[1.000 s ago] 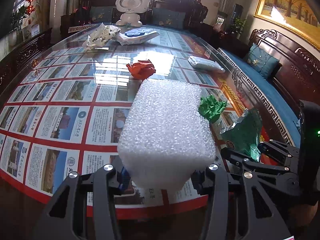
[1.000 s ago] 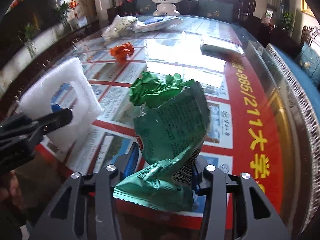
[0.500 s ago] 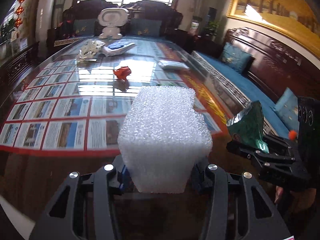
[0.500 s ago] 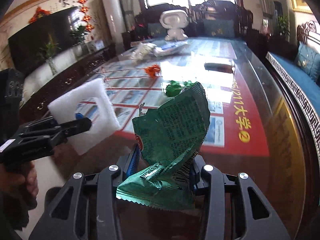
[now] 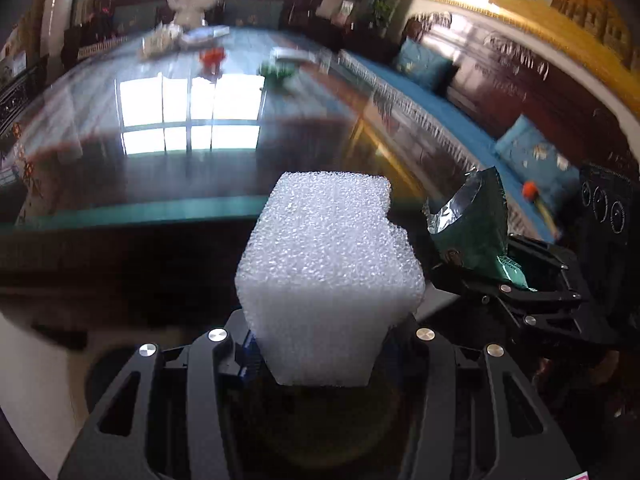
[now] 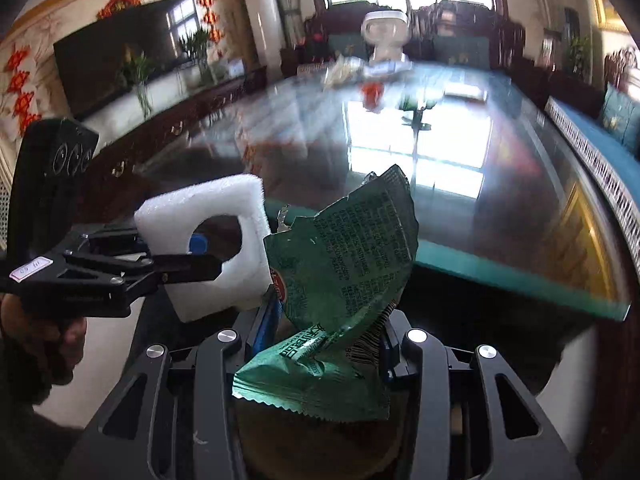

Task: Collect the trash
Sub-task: 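Carry foam block and snack bag to the bin and open both tools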

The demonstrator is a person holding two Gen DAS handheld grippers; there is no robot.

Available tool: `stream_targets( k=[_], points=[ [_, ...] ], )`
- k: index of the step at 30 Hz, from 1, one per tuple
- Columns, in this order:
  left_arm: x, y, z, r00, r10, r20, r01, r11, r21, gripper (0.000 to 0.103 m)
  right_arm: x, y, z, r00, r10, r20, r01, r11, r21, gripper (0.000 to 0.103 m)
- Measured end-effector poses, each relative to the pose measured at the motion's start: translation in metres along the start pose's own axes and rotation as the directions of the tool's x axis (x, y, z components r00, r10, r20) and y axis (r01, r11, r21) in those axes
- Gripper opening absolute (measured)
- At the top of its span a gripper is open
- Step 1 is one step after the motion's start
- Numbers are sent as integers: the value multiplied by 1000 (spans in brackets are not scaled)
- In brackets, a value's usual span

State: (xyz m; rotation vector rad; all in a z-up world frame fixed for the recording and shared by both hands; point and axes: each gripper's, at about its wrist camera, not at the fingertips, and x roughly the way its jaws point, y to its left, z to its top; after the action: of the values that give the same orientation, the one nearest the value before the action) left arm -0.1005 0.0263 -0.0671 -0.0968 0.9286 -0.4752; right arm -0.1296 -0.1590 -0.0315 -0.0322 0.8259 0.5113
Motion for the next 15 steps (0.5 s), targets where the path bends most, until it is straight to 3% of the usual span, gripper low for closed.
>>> stream_targets(
  k=[6,10,15],
  points=[
    [52,8,-64,987,27,-158,-31,999,-18,48,45,1,-75,986,19,-167,-4,996,91,41],
    [91,6,-96,968,13,-251,-16,1000,-9,48,70,-6,-117,964,24,-265,13,991,136,41],
    [138,3,-123,936,29,-352,-24,1000,20,48,81,-14,-143,948,14,-317,41,985,167,41]
  ],
)
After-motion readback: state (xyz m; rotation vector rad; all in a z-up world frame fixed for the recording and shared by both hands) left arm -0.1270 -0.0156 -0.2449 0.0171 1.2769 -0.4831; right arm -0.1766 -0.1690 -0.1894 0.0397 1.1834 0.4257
